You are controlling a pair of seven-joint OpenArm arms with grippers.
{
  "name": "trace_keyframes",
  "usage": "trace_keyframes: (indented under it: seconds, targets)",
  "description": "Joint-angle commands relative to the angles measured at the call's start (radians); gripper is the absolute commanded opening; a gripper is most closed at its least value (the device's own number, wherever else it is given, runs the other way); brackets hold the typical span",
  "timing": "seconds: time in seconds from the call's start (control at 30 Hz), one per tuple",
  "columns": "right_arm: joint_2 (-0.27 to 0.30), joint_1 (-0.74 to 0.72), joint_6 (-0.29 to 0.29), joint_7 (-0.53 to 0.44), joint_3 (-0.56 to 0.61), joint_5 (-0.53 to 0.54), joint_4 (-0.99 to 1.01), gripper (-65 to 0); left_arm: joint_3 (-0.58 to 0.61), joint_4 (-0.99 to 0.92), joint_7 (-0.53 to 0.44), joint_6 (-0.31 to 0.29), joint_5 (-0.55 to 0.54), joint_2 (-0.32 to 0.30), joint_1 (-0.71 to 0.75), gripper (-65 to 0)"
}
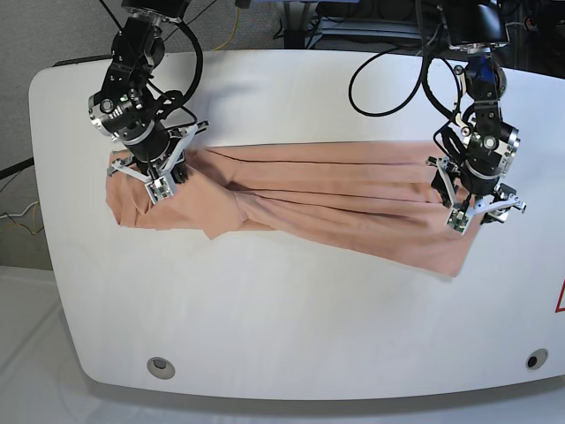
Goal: Fold the T-shirt properly
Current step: 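Move both open grippers up along the strip toward its shoulder edge, then raise the left gripper away from the strip end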
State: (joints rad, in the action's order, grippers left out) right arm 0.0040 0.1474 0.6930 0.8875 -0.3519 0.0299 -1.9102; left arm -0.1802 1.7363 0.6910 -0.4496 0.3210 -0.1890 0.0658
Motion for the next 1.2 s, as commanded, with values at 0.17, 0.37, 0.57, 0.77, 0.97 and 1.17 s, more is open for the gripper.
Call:
trace_keyframes:
  seconds: [0.17,0.37,0.57,0.77,0.97,1.17]
  targets:
    - [0.037,-0.016,-0.009,-0.02,-0.005,0.008,0.041,-65.0,-0.003,0.017,-0.015,0.008,0.005,-0.01,-0.016,-25.7]
    - [0.047,-0.019,-0.009,-0.02,-0.011,-0.049,0.113,-65.0,-0.008,0.017,-0.015,0.008,0.005,-0.014,-0.016,-25.7]
    - [0.047,-0.021,-0.003,-0.021,-0.011,-0.074,0.12,-63.7,-0.008,0.018,-0.015,0.008,0.008,-0.014,-0.017,-25.7]
    - [0.046,-0.021,-0.005,-0.021,-0.011,-0.072,0.082,-40.9,-0.008,0.02,-0.015,0.008,0.008,-0.016,-0.022,-25.4]
    - [0.015,-0.021,-0.006,-0.021,-0.009,-0.074,0.016,-4.4,-0.009,0.021,-0.015,0.008,0.008,-0.017,-0.024,-25.3]
    - [0.009,-0.025,-0.006,-0.021,-0.006,-0.074,-0.019,0.0,-0.015,0.023,-0.011,0.008,0.01,-0.023,-0.042,-25.2]
